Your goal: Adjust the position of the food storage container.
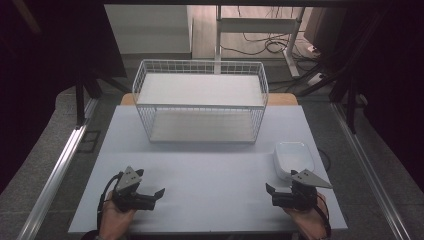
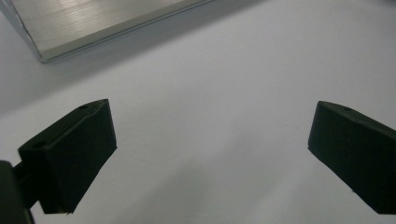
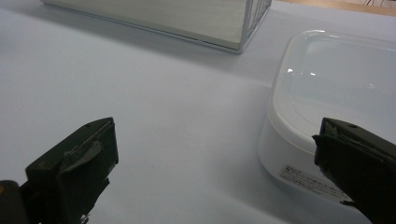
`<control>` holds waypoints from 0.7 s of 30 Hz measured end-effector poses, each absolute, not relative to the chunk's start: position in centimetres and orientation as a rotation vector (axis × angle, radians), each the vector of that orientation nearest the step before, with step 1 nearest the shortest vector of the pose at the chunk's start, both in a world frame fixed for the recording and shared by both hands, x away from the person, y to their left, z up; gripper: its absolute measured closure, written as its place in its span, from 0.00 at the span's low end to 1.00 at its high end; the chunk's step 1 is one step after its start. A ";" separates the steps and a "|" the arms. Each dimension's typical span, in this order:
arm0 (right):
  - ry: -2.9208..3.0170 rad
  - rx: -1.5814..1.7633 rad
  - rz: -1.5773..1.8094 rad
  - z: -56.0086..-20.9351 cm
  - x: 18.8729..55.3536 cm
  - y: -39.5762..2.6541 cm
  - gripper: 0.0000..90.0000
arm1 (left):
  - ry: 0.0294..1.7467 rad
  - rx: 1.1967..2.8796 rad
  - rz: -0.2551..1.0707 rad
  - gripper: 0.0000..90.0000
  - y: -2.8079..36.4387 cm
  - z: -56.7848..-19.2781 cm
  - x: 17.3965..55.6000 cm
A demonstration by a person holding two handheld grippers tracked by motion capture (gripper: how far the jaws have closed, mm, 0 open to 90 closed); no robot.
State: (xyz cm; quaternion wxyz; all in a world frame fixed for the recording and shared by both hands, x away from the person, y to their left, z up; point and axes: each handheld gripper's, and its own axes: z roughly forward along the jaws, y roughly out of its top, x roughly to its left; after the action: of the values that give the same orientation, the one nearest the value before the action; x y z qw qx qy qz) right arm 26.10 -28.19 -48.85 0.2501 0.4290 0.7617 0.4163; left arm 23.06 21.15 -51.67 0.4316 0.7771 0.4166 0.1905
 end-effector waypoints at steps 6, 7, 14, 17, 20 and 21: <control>2.077 1.180 1.120 -48.8 26.1 -28.3 0.00 | 1.053 1.888 0.452 0.01 21.7 -51.9 23.3; 2.076 1.183 1.120 -48.8 26.1 -28.3 0.01 | 1.050 1.898 0.457 0.01 21.6 -52.0 23.3; 2.089 1.212 1.120 -48.6 26.2 -28.5 0.07 | 1.041 1.925 0.485 0.00 21.5 -52.0 23.3; 2.091 1.207 1.110 -48.5 26.1 -28.4 0.08 | 1.045 1.921 0.478 0.00 21.5 -52.0 23.3; 2.111 1.217 1.110 -48.5 26.2 -28.2 0.17 | 1.040 1.924 0.475 0.01 21.4 -52.0 23.3; 2.115 1.216 1.111 -48.4 26.2 -28.3 0.19 | 1.036 1.927 0.475 0.01 21.4 -51.9 23.3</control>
State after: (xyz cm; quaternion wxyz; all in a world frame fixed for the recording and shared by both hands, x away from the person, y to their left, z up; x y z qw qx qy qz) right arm 26.25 -28.26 -48.44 0.2285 0.4418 0.7681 0.4033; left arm 23.30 21.38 -51.95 0.4362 0.7745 0.4163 0.1911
